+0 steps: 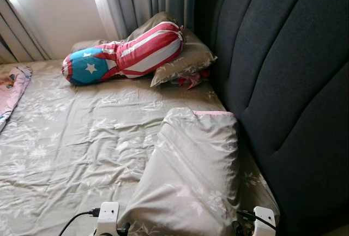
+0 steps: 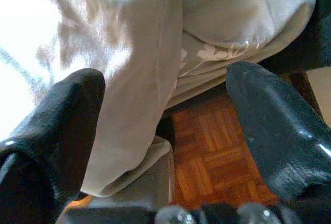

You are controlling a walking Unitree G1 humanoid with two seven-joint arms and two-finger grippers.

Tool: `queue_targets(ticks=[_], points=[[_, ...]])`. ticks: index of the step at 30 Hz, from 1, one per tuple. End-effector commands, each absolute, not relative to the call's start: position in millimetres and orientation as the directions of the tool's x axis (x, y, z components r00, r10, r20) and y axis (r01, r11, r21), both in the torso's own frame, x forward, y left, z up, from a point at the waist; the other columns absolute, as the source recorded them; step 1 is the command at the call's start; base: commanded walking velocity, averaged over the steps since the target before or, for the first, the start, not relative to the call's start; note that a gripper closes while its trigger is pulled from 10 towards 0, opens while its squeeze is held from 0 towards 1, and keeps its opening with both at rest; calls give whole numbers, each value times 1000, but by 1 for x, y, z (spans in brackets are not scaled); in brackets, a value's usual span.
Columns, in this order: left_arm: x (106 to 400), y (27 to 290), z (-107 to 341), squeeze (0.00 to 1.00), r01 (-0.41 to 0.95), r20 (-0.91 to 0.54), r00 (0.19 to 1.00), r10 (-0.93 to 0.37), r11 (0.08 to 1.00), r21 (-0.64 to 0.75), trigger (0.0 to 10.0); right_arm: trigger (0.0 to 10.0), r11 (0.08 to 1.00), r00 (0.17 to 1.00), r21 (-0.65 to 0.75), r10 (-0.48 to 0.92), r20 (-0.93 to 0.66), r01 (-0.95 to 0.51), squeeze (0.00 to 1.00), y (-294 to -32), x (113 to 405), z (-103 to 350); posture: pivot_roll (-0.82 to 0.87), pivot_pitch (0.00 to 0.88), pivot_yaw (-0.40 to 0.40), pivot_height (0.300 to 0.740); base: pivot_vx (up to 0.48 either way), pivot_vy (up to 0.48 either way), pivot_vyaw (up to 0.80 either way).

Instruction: Clean up the room

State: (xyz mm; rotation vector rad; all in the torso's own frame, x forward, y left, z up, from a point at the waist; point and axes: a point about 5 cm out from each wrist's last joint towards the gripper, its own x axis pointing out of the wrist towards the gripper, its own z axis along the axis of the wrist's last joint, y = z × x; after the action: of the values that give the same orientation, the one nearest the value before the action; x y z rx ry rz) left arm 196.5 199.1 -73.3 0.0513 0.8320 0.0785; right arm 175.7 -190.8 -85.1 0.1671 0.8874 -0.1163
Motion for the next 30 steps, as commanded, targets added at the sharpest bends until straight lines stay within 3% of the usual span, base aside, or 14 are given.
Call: queue_targets(ticks=[1, 8, 14, 17, 18, 20, 27, 30], points=[[202, 199, -70, 0, -77, -714, 694, 91, 996, 52, 10000, 10000, 985, 652, 97, -22, -758, 146, 0, -190, 179, -83, -48, 0, 1, 726, 0, 0, 0], [238, 196, -44, 0, -50, -574, 818, 49, 999, 13, 10000, 10000, 989, 738, 111, 6, -675, 93, 0, -187, 185, -76, -55, 0, 10, 726, 0, 0, 0], [247, 199, -34, 0, -52, -494, 868, 55, 998, 20, 10000, 10000, 989, 792, 138, 41, -610, 55, 0, -183, 188, -71, -64, 0, 10, 726, 0, 0, 0], [247, 202, -32, 0, -56, -471, 880, 60, 998, 23, 10000, 10000, 988, 842, 153, 51, -538, 38, 0, -177, 207, -59, -60, 0, 5, 726, 0, 0, 0], [244, 204, -31, 0, -63, -451, 890, 67, 998, 24, 10000, 10000, 987, 901, 160, 62, -430, 9, 0, -167, 234, -40, -53, 0, -1, 726, 0, 0, 0], [242, 206, -31, 0, -66, -438, 896, 70, 998, 25, 10000, 10000, 986, 922, 166, 64, -383, 0, 0, -164, 243, -32, -51, 0, -3, 726, 0, 0, 0], [232, 212, -30, 0, -70, -385, 919, 82, 997, 46, 10000, 10000, 986, 935, 164, 69, -349, -11, 0, -164, 236, -32, -39, 0, -15, 726, 0, 0, 0], [230, 214, -30, 0, -76, -373, 924, 90, 996, 50, 10000, 10000, 986, 933, 166, 55, -356, 5, 0, -166, 229, -36, -43, 0, -14, 726, 0, 0, 800]])
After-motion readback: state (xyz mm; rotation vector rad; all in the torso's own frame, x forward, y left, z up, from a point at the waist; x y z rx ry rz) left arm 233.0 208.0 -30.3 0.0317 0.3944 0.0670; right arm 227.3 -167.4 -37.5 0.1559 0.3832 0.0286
